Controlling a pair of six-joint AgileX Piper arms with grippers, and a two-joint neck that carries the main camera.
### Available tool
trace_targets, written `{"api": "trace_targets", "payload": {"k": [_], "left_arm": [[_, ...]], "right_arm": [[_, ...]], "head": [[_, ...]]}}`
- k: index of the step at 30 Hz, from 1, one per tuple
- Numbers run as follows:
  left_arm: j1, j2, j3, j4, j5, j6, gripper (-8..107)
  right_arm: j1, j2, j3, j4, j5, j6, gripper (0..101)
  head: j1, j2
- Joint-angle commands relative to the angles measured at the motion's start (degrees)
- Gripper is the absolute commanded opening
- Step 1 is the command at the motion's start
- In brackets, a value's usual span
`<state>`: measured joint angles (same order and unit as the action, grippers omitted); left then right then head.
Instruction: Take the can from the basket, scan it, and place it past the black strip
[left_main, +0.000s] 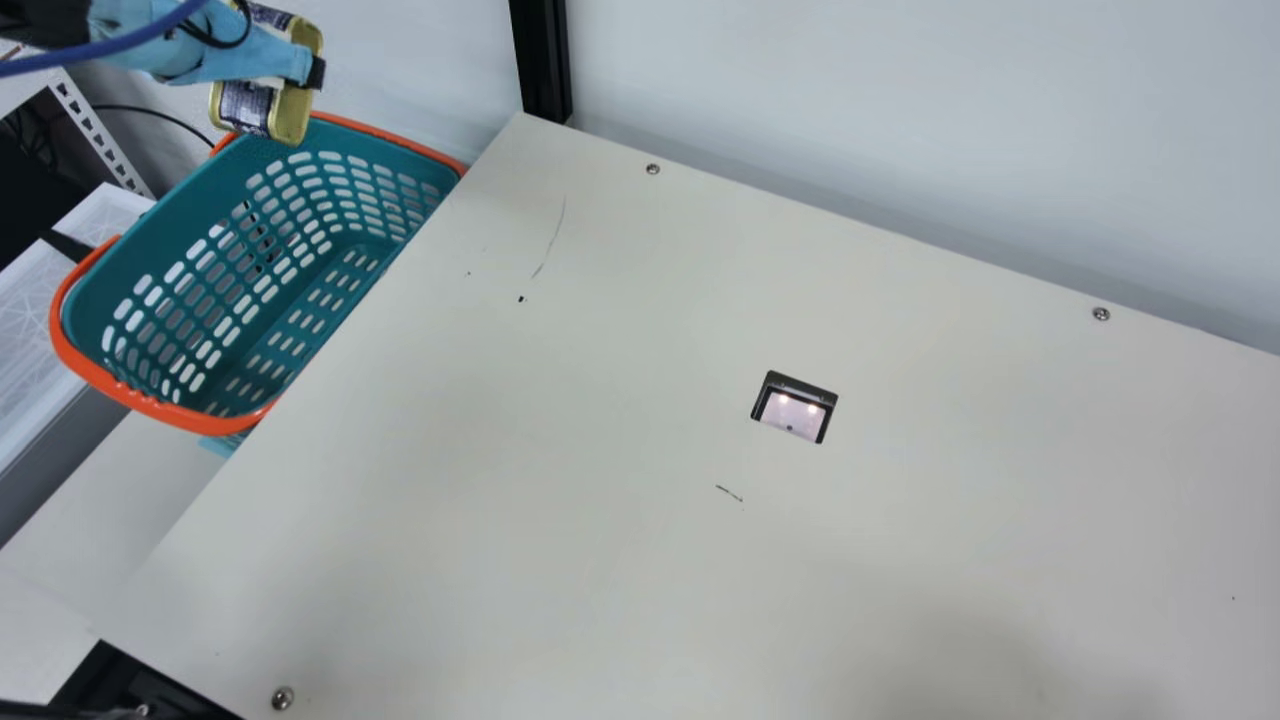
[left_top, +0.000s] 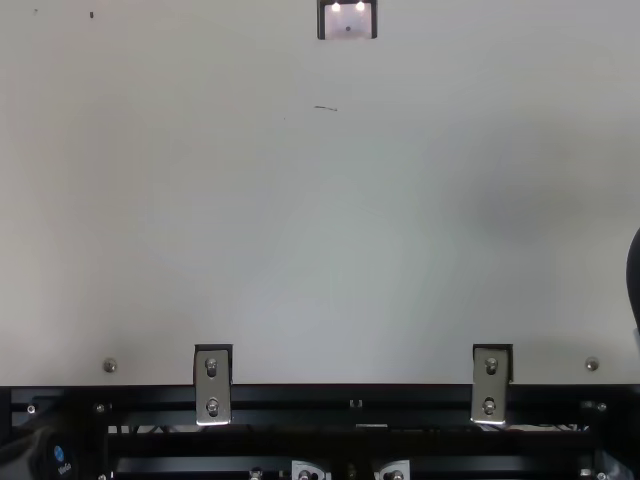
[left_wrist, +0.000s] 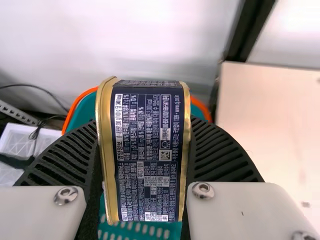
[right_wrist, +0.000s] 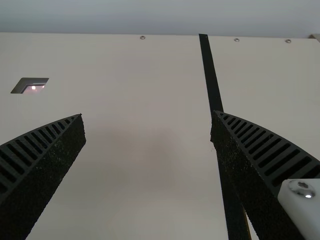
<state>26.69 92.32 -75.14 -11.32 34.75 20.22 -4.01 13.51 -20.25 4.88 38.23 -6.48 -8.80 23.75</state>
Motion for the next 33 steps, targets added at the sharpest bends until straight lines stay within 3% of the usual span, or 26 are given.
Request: {"api": "trace_targets", "payload": {"k": [1, 19, 33], "left_arm": [[-0.7, -2.1, 0.4, -0.7, 1.7, -0.4, 10], [-8.5, -15.9, 5.3, -6.5, 18.3, -5.0, 10], [-15.9, -22.9, 1.9, -7.5, 27.1, -11.1, 10]], "right_arm": [[0.0, 0.0, 0.0, 0.0, 0.0, 0.0, 101], [0.0, 0.0, 0.0, 0.0, 0.0, 0.0, 101], [0.0, 0.0, 0.0, 0.0, 0.0, 0.0, 101]], "head": [[-1.8, 0.3], [-1.8, 0.3], [-1.8, 0.3]]}}
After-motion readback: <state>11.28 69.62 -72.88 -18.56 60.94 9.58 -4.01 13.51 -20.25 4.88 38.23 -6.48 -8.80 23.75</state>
